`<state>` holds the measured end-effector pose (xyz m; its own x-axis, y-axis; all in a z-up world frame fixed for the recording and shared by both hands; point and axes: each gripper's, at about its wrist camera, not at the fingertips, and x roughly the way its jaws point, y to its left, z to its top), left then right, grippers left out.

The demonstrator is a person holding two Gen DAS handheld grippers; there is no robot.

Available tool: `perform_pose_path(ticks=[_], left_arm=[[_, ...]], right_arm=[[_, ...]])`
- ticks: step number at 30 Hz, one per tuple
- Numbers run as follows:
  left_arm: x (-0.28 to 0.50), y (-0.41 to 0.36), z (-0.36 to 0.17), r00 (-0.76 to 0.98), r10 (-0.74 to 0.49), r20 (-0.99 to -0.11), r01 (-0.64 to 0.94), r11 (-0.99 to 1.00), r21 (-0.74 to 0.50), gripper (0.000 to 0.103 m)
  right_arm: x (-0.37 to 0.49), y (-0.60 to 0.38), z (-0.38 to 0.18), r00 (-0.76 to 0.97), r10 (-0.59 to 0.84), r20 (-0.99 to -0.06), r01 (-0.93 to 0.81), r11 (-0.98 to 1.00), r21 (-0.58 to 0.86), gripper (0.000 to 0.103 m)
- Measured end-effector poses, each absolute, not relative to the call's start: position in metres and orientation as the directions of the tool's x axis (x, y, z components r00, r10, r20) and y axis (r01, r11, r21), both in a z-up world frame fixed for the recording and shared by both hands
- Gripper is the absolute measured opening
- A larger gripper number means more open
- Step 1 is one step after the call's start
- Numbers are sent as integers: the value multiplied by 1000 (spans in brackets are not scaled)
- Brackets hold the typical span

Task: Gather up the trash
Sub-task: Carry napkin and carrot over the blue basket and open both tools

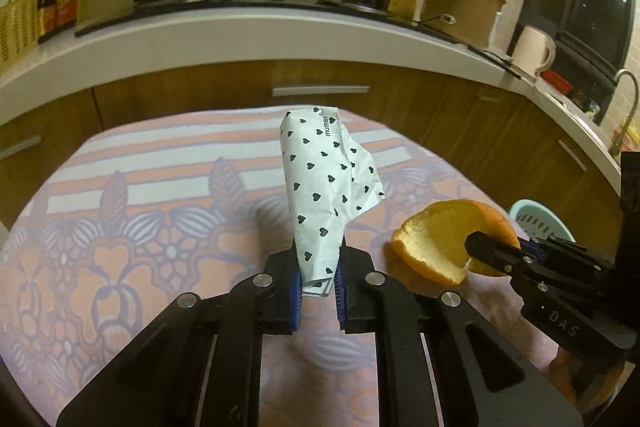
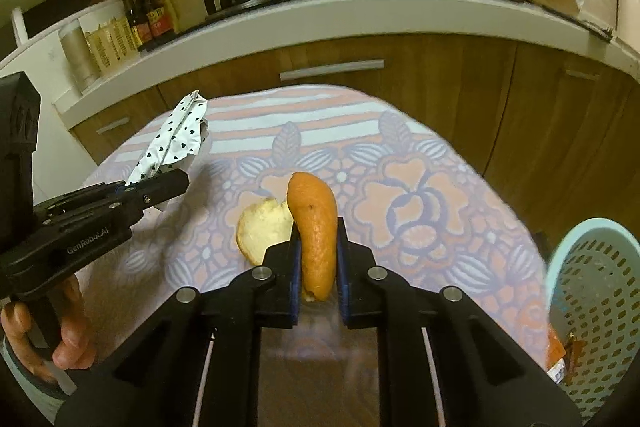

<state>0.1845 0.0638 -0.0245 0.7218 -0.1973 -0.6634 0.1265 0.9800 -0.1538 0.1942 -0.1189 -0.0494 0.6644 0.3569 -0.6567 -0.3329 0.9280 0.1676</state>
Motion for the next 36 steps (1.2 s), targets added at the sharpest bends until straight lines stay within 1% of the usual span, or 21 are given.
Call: perform_pose_path(ticks=[9,17,22,28,36], left_arm=[[171,3,2,733,-271,-623,246,961,-129,11],[168,-80,9,700,-358,-618,373,921,-112,11],[169,-137,1,649,-426,-630,450,883,-133,11],[170,-195,-14,599,-469,-649,518,845,-133,11],[179,-249,-37,539,-479,-693,564,816,-125,11]], right_arm=[[168,-178,-21,728,320,-607,-252,947,198,12],[144,-257,-9,774,193,-603,-116,980,164,12],[132,-305,-8,784,125,-608,-27,986,167,12],[120,-358,-19,779,59,-624,69,982,178,12],[119,-403,-44,740,16,-672,159,967,198,12]])
